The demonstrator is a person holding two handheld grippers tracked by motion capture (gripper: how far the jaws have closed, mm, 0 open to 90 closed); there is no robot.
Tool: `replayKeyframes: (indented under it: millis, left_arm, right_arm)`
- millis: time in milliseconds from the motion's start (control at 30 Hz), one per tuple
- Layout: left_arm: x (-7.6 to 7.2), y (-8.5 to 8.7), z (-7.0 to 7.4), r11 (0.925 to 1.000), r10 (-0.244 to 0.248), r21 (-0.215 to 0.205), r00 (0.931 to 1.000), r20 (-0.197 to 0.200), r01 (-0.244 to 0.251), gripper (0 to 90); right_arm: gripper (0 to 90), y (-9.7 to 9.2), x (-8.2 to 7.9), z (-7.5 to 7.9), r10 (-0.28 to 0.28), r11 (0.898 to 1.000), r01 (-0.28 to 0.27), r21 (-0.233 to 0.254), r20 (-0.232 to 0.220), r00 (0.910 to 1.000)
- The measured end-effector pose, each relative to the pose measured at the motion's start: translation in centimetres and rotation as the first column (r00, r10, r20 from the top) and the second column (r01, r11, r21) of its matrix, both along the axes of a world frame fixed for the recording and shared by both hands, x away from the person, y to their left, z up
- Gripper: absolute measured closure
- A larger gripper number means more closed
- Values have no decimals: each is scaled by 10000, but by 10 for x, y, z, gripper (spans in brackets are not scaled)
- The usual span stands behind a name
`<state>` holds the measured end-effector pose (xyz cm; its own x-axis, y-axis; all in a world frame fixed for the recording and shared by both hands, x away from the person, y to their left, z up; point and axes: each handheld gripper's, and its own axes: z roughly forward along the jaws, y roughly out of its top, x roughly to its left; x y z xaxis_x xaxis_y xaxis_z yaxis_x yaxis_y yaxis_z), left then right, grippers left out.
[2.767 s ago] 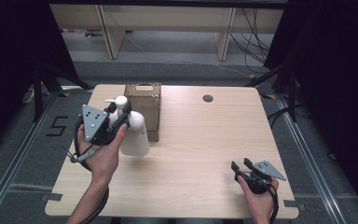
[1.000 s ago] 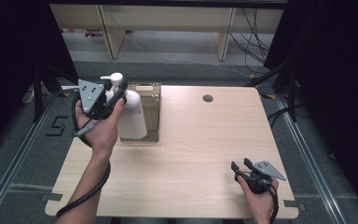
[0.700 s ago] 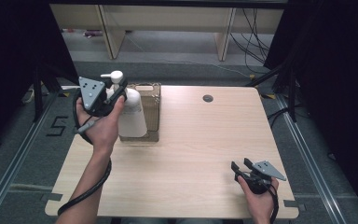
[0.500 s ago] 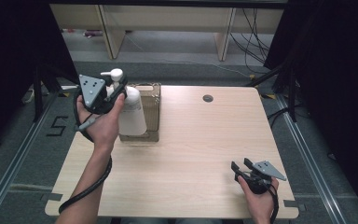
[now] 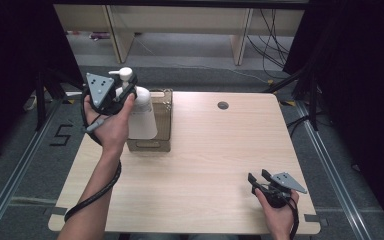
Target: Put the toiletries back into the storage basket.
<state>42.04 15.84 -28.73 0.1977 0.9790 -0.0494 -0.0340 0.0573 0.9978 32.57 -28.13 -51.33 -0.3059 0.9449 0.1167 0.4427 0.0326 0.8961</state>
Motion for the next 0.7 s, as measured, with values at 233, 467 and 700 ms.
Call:
replayKeyframes:
  millis: [233, 467, 700]
  left_arm:
    - [7, 0, -2, 10000, 21, -32, 10000, -72, -21, 595]
    - [14, 0, -6, 9999, 154, 67, 9998, -92, -154, 595]
    - [20, 1, -10, 9998, 117, 137, 9999, -5, -117, 595]
  right_arm:
    - [430, 0, 0, 0, 17, 10000, -16, 75, -9, 10000]
    - [429, 0, 0, -1, 20, 10000, -20, 93, 18, 10000]
    - [430, 1, 0, 0, -64, 10000, 64, 47, 9, 10000]
